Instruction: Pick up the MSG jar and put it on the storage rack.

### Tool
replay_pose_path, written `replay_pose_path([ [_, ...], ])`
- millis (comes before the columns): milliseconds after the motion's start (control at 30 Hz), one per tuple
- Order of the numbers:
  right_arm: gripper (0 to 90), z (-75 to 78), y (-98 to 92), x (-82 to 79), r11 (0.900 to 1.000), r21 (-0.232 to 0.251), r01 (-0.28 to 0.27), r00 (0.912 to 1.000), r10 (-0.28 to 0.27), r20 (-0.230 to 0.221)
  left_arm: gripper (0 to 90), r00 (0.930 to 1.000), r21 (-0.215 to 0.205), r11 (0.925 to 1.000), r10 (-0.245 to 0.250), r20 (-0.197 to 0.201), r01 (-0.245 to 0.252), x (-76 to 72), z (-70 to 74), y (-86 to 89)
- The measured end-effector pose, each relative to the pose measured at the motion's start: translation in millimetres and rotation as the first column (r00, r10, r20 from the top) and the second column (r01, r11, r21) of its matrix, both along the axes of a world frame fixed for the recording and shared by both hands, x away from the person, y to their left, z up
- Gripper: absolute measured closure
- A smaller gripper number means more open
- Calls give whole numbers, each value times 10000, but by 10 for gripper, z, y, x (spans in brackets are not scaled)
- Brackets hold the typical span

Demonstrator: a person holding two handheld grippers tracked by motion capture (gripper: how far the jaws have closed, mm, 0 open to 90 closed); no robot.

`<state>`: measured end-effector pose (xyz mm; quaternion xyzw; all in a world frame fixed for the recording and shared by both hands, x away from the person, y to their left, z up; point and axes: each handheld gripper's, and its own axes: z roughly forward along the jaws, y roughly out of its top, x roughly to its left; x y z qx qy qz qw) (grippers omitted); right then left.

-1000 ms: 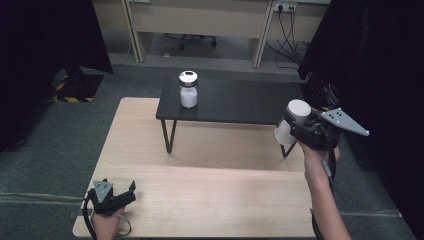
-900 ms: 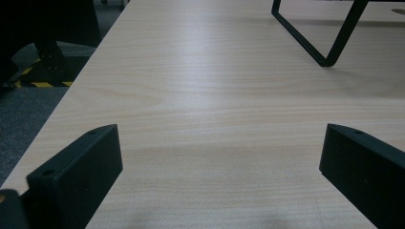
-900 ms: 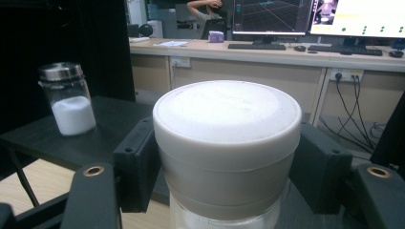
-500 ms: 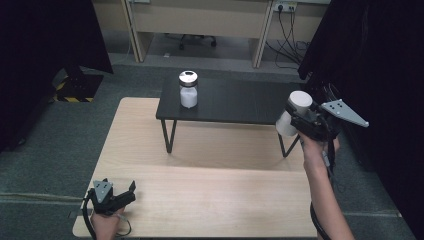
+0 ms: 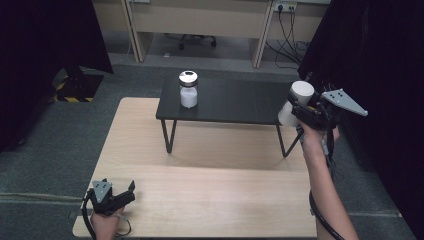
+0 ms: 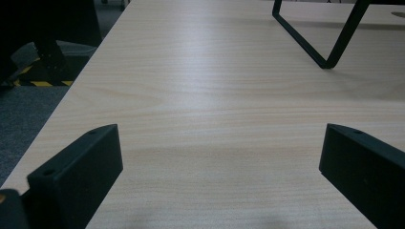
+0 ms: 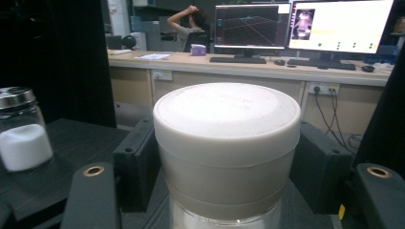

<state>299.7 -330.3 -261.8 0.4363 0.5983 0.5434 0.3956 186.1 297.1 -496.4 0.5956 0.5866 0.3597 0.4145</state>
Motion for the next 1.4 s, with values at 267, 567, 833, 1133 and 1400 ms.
replay_pose_path([
  [267,338,-18,83,147,9996,51,267,9996,-268,78,0,10000,147,9999,-70,67,69,-2,-7,-13],
  [567,338,-18,157,331,9989,-181,430,9990,-428,99,0,9999,120,9999,-115,27,114,6,-3,-3],
  [833,338,-28,259,468,9982,-295,531,9985,-527,118,0,9998,15,9998,-176,24,176,13,-5,19],
  [1133,338,-21,344,622,9964,-578,625,9980,-619,121,0,9994,-20,9996,-273,207,273,-10,-23,42],
  [1400,338,-52,335,686,9970,-521,570,9984,-572,-22,0,9997,55,9997,-226,129,225,2,-14,28],
])
